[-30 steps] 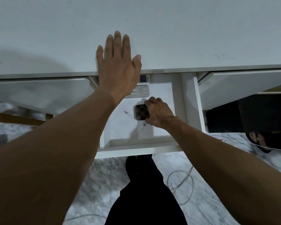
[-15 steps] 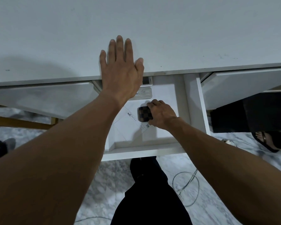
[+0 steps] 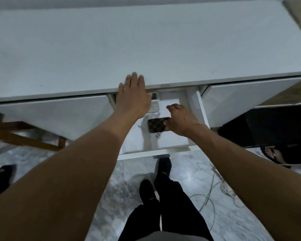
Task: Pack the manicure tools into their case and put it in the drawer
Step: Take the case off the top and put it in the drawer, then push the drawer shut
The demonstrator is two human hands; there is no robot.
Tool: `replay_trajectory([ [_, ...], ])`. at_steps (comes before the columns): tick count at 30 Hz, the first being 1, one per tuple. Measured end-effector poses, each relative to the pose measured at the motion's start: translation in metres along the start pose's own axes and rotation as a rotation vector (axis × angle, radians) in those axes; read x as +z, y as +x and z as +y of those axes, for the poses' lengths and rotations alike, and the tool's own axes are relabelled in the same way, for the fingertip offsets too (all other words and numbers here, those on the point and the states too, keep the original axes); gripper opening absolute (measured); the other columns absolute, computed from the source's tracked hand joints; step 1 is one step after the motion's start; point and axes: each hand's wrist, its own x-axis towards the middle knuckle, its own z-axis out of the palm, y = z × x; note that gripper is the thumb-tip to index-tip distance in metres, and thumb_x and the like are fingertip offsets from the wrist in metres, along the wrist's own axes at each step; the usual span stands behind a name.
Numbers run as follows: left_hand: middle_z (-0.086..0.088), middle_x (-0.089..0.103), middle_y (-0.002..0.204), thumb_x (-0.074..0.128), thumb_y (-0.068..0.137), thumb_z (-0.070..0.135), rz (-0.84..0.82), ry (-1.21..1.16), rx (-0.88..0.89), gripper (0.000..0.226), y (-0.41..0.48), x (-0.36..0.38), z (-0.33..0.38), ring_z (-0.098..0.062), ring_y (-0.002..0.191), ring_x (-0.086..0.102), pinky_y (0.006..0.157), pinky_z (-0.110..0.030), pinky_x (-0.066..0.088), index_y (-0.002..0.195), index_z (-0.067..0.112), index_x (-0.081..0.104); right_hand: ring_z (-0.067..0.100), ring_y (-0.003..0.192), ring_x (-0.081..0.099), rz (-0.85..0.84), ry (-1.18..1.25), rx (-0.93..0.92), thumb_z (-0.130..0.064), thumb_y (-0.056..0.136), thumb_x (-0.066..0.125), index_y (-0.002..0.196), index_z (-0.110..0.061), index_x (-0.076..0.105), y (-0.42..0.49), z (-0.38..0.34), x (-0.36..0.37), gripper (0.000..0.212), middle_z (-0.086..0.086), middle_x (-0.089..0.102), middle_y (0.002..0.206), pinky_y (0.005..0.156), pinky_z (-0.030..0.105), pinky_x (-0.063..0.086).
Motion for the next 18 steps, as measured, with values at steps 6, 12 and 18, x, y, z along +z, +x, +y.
replay_trajectory([
  [6,-0.008,0.031,0.156,0.035,0.101,0.026,0.070,-0.072,0.101,0.050,-0.091,0.022,0.006,-0.024,0.143,0.027,0.118,-0.044,0.019,0.148,0.010,0.030,0.030,0.135,0.038,0.062,0.021,0.000,-0.029,0.094,0.050,0.140,-0.010,0.039,-0.041,-0.015,-0.022,0.052,0.010,0.045,0.146,0.108,0.045,0.040],
  [12,-0.005,0.014,0.163,0.026,0.104,0.033,0.011,-0.102,0.036,0.055,-0.149,0.050,0.013,-0.019,0.150,0.011,0.121,-0.038,0.007,0.154,0.013,0.014,0.029,0.134,0.039,0.054,0.052,-0.031,-0.025,0.093,0.051,0.140,-0.010,0.039,-0.080,-0.020,-0.019,0.051,0.010,0.045,0.145,0.108,0.043,0.040],
  [18,-0.006,0.005,0.164,0.028,0.103,0.037,-0.051,-0.031,-0.007,0.062,-0.195,0.075,0.026,-0.021,0.151,0.004,0.121,-0.040,0.004,0.155,0.011,0.006,0.029,0.133,0.040,0.034,0.047,-0.052,-0.031,0.092,0.056,0.139,-0.009,0.039,-0.130,-0.007,0.007,0.054,0.011,0.046,0.144,0.110,0.044,0.038],
])
